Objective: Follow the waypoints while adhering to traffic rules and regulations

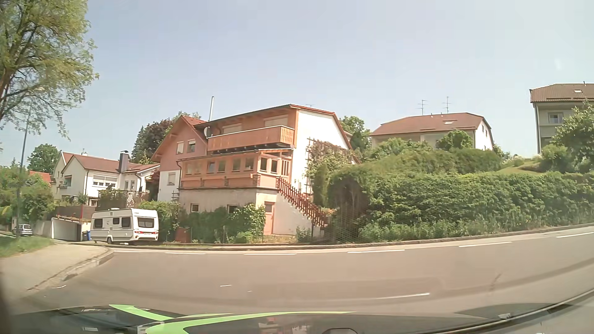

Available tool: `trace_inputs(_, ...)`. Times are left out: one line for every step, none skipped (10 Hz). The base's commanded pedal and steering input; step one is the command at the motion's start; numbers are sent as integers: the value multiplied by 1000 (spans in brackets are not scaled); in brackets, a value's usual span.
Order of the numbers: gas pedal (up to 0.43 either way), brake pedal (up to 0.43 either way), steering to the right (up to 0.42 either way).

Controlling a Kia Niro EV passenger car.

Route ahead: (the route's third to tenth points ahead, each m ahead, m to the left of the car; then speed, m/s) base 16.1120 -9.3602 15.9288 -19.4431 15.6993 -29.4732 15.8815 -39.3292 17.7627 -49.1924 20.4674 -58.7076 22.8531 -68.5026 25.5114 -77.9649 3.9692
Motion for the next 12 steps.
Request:
trace_inputs(47,0,310)
trace_inputs(47,0,319)
trace_inputs(47,0,325)
trace_inputs(47,0,330)
trace_inputs(47,0,335)
trace_inputs(59,0,340)
trace_inputs(87,0,349)
trace_inputs(150,0,359)
trace_inputs(157,0,371)
trace_inputs(157,0,382)
trace_inputs(157,0,392)
trace_inputs(157,0,398)
